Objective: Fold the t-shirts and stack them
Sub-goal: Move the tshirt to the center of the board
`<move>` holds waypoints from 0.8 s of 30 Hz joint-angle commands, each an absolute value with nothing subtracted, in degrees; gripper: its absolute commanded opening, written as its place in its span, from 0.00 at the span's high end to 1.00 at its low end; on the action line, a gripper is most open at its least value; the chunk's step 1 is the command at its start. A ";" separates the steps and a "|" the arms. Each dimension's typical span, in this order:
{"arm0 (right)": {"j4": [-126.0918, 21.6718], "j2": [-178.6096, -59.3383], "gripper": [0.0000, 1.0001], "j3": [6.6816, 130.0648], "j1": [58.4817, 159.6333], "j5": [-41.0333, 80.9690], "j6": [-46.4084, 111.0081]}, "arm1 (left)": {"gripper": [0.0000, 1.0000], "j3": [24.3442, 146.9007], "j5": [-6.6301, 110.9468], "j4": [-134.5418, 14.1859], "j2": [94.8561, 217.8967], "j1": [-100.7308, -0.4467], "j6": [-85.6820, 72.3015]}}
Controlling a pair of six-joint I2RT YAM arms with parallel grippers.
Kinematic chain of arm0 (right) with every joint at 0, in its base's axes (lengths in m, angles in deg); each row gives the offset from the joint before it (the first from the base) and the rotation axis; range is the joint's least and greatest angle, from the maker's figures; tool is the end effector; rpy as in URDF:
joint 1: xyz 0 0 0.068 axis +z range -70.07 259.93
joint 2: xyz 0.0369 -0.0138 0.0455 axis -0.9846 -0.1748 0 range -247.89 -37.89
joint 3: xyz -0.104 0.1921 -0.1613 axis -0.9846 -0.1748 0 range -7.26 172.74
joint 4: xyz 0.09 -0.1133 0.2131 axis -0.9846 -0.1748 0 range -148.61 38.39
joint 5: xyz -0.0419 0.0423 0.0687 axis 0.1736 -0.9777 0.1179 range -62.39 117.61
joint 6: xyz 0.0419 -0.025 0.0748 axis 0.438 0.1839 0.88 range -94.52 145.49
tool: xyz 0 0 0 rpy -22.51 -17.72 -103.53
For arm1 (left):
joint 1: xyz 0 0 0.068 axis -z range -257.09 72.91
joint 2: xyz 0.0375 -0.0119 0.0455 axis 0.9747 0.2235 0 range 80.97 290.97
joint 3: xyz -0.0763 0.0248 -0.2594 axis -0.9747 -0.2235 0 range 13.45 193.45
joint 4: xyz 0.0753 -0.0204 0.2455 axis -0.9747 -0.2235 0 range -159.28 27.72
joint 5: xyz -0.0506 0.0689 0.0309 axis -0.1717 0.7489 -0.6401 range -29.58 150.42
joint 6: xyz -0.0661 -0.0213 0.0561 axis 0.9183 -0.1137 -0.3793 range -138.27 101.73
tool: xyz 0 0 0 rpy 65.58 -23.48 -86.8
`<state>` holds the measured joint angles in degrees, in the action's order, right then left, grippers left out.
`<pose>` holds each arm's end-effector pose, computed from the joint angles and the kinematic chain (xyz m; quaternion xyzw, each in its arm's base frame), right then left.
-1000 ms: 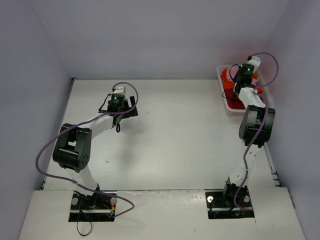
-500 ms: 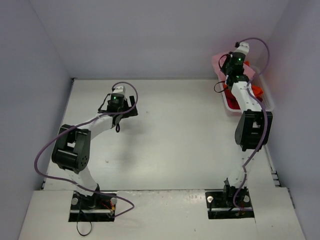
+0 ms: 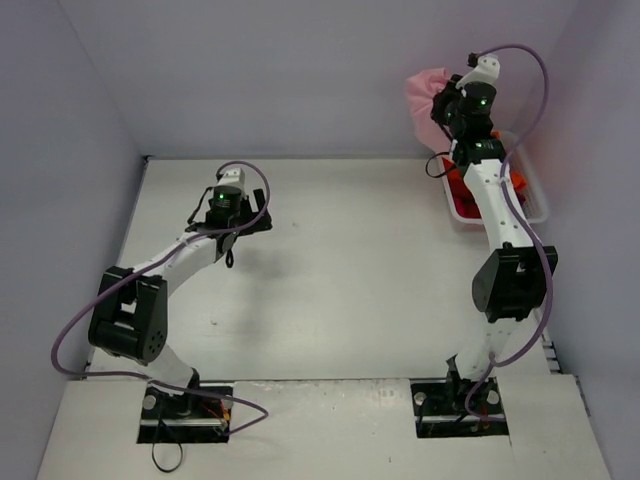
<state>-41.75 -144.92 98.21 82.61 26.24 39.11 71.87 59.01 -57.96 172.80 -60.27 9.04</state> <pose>0.4907 0.0249 0.4403 0.0534 0.6519 0.1150 0.7477 0.3791 -0.1166 0.2188 -0.0726 0.8589 -0.2002 0.4657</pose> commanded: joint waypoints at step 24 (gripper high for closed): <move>-43.00 -126.14 1.00 100.41 87.66 3.45 50.88 | 0.23 74.54 56.82 -61.14 156.03 -60.13 14.07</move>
<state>-46.86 -130.40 97.23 87.53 8.91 48.71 71.84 57.46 -62.95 159.14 -60.27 12.47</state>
